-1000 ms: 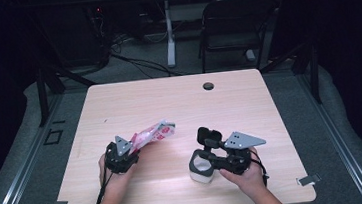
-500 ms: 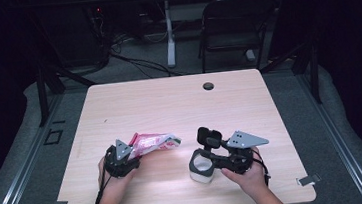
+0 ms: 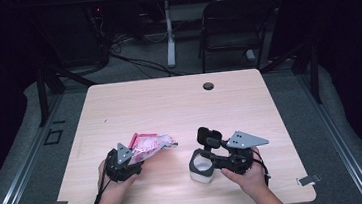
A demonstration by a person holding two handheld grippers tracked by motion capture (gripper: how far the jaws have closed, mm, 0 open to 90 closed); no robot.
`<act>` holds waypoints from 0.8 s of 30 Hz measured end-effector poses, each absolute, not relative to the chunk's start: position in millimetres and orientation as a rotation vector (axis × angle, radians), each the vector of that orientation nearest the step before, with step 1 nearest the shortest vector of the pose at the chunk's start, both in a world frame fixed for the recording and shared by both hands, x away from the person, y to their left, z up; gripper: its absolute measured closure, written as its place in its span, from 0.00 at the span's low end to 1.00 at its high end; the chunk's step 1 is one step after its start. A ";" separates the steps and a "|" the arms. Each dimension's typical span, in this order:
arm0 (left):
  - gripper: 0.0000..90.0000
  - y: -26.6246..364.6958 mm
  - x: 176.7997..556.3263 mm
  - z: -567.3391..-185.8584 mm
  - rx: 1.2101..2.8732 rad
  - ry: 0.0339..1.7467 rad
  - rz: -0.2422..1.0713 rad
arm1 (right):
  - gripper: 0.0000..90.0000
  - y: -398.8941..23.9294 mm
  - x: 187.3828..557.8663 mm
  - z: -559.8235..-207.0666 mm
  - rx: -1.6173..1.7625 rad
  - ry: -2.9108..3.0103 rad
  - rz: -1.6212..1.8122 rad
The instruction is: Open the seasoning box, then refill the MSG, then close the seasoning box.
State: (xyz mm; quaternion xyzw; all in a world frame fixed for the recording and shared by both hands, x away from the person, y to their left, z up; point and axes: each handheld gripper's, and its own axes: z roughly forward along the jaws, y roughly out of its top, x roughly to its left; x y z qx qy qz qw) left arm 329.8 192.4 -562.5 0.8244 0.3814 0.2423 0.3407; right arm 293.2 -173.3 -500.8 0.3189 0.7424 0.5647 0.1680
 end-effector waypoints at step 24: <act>0.44 186.8 313.1 -552.6 2.137 0.914 0.617 | 0.57 -173.7 293.9 -500.9 0.915 2.111 1.608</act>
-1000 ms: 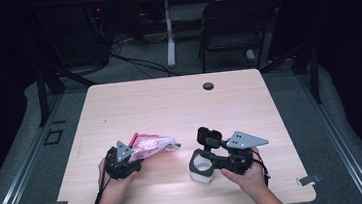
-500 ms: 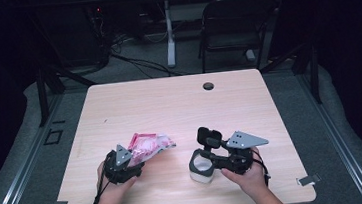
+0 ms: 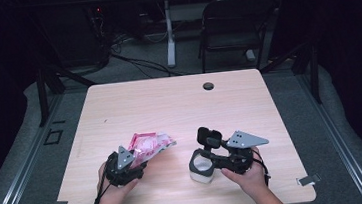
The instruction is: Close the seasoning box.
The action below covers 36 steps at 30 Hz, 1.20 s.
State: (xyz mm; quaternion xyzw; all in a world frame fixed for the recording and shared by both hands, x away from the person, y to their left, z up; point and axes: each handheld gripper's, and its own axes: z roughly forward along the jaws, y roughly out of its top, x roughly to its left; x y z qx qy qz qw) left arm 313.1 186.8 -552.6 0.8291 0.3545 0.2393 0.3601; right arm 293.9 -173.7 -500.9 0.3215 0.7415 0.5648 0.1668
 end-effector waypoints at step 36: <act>0.46 153.6 294.9 -549.0 2.168 0.739 0.496 | 0.60 -181.0 283.3 -500.3 0.937 2.104 1.571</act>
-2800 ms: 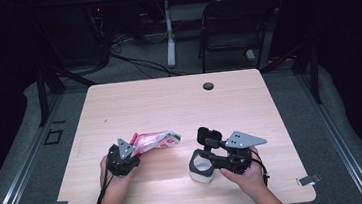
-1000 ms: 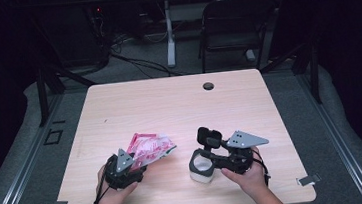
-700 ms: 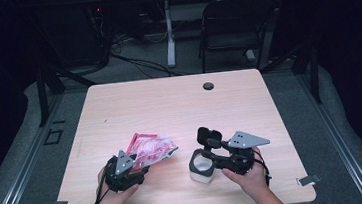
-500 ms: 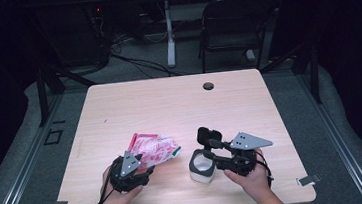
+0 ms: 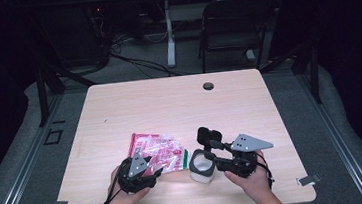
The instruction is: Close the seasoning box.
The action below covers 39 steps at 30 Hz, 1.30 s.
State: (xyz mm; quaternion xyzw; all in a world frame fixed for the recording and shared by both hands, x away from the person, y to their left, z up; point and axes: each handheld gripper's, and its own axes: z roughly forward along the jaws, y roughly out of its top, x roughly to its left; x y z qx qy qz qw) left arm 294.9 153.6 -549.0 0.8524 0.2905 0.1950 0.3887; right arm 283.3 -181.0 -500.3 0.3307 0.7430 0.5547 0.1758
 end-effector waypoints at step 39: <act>0.48 168.7 304.7 -542.4 2.086 0.773 0.525 | 0.65 -210.5 286.6 -495.7 1.057 1.997 1.550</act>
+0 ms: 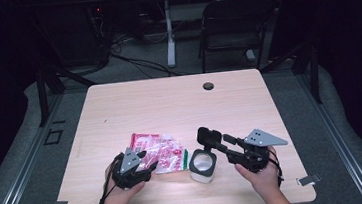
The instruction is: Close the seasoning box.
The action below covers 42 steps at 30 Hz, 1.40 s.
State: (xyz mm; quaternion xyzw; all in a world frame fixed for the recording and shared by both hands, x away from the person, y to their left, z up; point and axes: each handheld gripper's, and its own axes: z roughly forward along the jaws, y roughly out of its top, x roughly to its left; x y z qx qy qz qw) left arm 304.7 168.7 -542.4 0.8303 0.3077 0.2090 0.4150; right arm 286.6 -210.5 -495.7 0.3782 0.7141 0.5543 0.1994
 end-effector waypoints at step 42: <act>0.48 183.8 293.6 -545.9 2.077 0.845 0.552 | 0.60 -203.8 323.2 -513.8 1.115 2.088 1.482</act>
